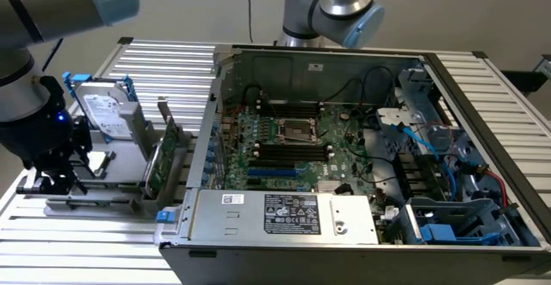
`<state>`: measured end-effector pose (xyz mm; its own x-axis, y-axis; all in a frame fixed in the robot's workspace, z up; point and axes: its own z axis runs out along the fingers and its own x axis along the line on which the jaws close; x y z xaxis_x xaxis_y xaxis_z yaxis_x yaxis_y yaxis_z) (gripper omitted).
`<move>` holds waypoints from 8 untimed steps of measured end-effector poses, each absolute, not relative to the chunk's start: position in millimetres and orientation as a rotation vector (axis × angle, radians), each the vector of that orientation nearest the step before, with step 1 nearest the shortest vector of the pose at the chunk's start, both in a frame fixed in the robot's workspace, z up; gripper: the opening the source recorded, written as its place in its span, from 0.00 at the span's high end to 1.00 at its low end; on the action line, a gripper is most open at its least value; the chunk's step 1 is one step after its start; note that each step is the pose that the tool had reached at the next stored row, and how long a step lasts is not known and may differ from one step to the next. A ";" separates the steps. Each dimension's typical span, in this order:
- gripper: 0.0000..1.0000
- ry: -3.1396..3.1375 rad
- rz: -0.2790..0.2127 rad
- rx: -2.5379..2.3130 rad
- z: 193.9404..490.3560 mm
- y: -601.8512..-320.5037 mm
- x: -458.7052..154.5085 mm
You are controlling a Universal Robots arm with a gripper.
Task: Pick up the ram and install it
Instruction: 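Pick up the ram and move it above insertion slot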
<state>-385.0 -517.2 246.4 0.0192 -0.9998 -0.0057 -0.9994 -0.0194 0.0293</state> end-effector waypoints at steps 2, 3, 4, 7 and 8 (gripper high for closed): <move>0.64 -2.187 -0.038 2.232 242.8 -518.5 -385.1; 0.64 -2.186 -0.038 2.232 240.9 -519.2 -385.1; 0.64 -2.187 -0.038 2.232 239.1 -520.0 -385.1; 0.64 -2.187 -0.038 2.232 233.6 -522.5 -385.1; 0.64 -2.187 -0.038 2.232 231.8 -523.1 -385.1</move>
